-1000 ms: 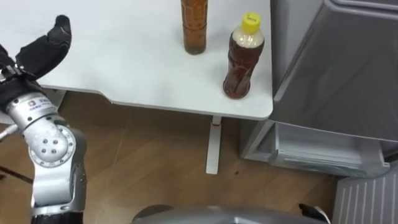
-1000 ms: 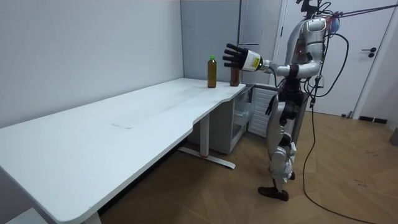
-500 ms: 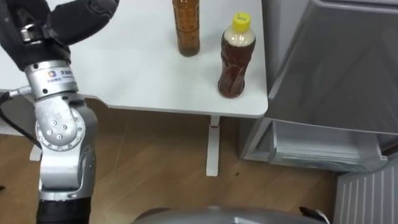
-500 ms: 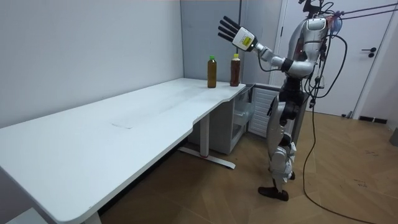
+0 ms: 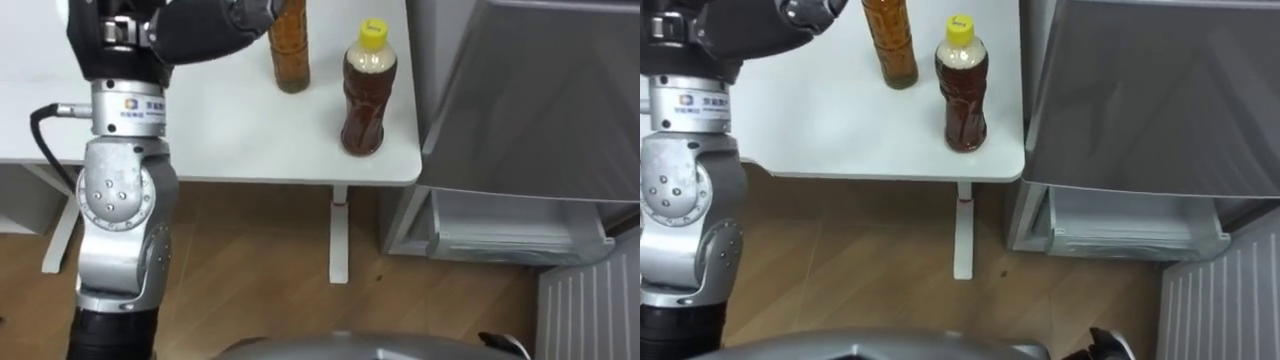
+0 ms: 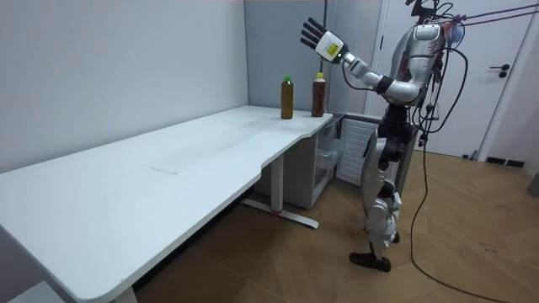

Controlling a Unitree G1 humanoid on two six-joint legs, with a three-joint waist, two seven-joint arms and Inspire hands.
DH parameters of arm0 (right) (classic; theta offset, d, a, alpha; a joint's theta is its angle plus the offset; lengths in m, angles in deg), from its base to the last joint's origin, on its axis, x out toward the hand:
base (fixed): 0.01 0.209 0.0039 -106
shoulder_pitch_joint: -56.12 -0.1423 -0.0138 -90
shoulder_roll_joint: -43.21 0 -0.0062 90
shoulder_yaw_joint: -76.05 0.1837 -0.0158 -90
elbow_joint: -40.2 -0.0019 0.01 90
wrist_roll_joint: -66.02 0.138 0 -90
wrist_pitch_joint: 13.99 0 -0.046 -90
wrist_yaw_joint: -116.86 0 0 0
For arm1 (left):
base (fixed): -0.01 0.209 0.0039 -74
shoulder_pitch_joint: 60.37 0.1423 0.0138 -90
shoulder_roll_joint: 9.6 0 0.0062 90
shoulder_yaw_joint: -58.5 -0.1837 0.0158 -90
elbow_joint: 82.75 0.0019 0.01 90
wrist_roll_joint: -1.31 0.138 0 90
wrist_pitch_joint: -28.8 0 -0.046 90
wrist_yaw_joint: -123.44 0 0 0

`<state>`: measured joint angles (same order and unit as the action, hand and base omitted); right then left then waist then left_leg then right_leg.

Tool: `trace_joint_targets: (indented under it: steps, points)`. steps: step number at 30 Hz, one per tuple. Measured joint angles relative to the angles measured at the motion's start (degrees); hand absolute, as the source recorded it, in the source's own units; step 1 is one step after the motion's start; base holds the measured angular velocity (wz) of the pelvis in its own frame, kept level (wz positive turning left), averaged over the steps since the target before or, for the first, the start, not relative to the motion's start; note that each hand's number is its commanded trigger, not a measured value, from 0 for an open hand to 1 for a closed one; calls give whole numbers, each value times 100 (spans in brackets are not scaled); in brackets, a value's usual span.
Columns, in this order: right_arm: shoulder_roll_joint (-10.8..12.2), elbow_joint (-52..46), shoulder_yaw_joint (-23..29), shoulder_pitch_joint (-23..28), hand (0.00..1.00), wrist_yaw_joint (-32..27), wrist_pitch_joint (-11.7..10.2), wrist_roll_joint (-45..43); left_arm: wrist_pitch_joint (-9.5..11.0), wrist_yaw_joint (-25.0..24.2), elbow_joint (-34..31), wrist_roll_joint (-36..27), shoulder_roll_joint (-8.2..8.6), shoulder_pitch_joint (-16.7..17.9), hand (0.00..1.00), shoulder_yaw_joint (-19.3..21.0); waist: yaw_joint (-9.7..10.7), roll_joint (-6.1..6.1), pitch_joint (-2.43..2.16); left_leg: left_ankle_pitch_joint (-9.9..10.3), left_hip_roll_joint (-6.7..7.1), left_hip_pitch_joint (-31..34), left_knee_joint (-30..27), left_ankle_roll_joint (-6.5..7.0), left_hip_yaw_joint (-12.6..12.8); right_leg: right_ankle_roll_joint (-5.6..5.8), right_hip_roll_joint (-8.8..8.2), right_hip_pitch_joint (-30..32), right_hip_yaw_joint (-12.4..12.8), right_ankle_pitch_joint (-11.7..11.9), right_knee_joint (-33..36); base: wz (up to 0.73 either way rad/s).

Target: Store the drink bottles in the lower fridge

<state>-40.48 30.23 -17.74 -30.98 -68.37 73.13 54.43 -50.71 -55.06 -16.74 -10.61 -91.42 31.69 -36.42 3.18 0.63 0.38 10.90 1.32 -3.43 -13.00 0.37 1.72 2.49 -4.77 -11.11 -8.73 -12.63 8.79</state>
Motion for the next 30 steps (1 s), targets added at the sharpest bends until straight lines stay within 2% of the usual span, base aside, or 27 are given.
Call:
trace_joint_targets:
  steps: [7, 12, 18, 24, 30]
  points:
    - [6, 7, -7, 25, 0, 49, 135, -5, -320, -729, 64, -247, -73, 0, 0, -266, 176, 8, 13, 0, -16, -36, 31, 0, 66, -2, 7, 4, 79, 1, 13, -7]
    - [9, -6, -3, 20, 0, 172, 311, -194, -503, -1123, 62, -684, -111, 5, 0, -339, 172, 62, 53, 4, -53, -6, 27, -6, 114, -8, 31, 48, 113, 4, 1, -3]
    - [9, -14, -6, -40, 0, 231, 352, -401, -642, -1469, 68, -864, -199, 6, 0, -443, 137, 51, 40, 1, -58, 97, 2, -8, 129, -18, 40, 165, 156, 9, 5, 0]
    - [9, -16, -8, -48, 0, 291, 379, -465, -665, -1651, 89, -865, -203, 6, 0, -441, 137, 19, 10, 1, -60, 93, 21, -8, 132, -18, 40, 182, 161, 9, 25, 0]
    - [9, -17, -7, -47, 0, 291, 426, -494, -777, -1803, 92, -869, -209, 6, 0, -441, 140, 19, 6, 0, -65, 74, 17, -8, 135, -18, 41, 193, 168, 9, 91, 0]
